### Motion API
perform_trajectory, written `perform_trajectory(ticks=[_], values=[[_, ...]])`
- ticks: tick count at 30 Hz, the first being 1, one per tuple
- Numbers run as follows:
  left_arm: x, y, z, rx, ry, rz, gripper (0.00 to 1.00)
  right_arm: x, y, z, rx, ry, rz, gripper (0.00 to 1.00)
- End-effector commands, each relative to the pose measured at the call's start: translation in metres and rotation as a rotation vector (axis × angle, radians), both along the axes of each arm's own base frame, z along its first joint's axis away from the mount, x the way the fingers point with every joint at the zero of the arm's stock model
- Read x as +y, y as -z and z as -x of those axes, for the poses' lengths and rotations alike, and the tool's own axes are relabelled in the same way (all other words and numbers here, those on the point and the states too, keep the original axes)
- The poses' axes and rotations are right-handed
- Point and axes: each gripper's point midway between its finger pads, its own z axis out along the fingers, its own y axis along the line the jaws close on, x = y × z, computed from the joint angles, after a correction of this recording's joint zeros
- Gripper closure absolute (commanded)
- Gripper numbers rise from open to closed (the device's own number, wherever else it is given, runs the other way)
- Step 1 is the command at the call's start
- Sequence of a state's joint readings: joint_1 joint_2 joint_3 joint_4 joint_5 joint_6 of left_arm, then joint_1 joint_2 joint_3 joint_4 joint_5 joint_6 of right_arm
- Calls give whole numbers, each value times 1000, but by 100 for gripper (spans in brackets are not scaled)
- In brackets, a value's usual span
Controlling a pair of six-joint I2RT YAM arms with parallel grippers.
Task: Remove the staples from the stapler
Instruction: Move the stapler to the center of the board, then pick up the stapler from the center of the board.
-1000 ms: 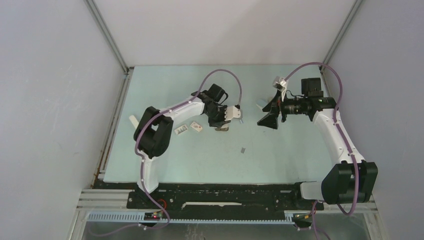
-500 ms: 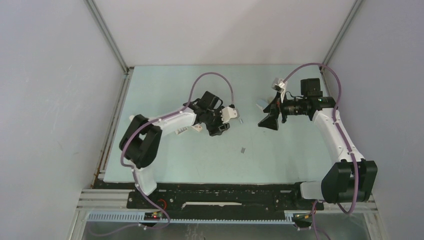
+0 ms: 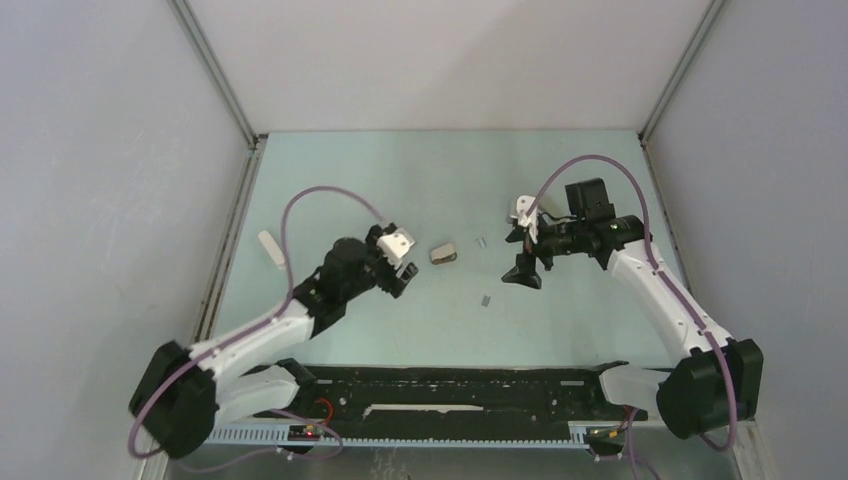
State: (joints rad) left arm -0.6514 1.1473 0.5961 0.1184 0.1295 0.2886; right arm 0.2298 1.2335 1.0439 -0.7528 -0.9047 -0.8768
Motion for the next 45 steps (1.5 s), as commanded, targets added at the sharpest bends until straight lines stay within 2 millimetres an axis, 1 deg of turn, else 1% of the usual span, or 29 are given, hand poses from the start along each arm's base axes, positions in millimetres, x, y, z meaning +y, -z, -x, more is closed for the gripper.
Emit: perform_trajectory(ticks=[1,2,4,6,9,11,15,18,22,24,25,28,31,34,36,39,45], values=[[37,-26,1,-96,-265,264,14,20,-16,-14,-315,-148,46,0],[44,-24,4,-100,-296,288,10,26,-16,-13,-342,-183,43,0],[59,-14,8,-114,-356,312,7,37,-14,-12,-374,-260,56,0],[74,-8,9,-119,-435,347,1,48,-10,-11,-353,-332,86,0],[85,-12,13,-152,-475,403,0,61,-3,-11,-288,-413,127,0],[90,-12,15,-168,-489,430,0,69,7,-16,-254,-438,179,1],[92,-10,13,-165,-509,427,0,88,22,-34,-212,-444,282,5],[89,-8,11,-151,-506,410,0,99,31,-49,-163,-425,344,9],[91,-8,8,-149,-524,409,0,112,53,-70,-136,-388,427,14],[95,-6,10,-156,-539,417,0,117,65,-79,-130,-362,456,15],[96,-8,11,-164,-543,430,0,118,74,-83,-121,-354,474,15],[102,-10,14,-185,-559,461,0,120,90,-93,-114,-335,511,15],[104,-11,16,-197,-562,478,0,122,102,-103,-111,-312,545,15],[104,-11,16,-196,-560,478,0,125,110,-115,-117,-281,562,15],[103,-11,16,-194,-557,474,0,128,113,-119,-119,-280,567,15],[103,-11,16,-193,-555,471,0,132,121,-119,-116,-293,581,16],[104,-11,16,-197,-557,477,0,135,135,-105,-95,-364,608,26]])
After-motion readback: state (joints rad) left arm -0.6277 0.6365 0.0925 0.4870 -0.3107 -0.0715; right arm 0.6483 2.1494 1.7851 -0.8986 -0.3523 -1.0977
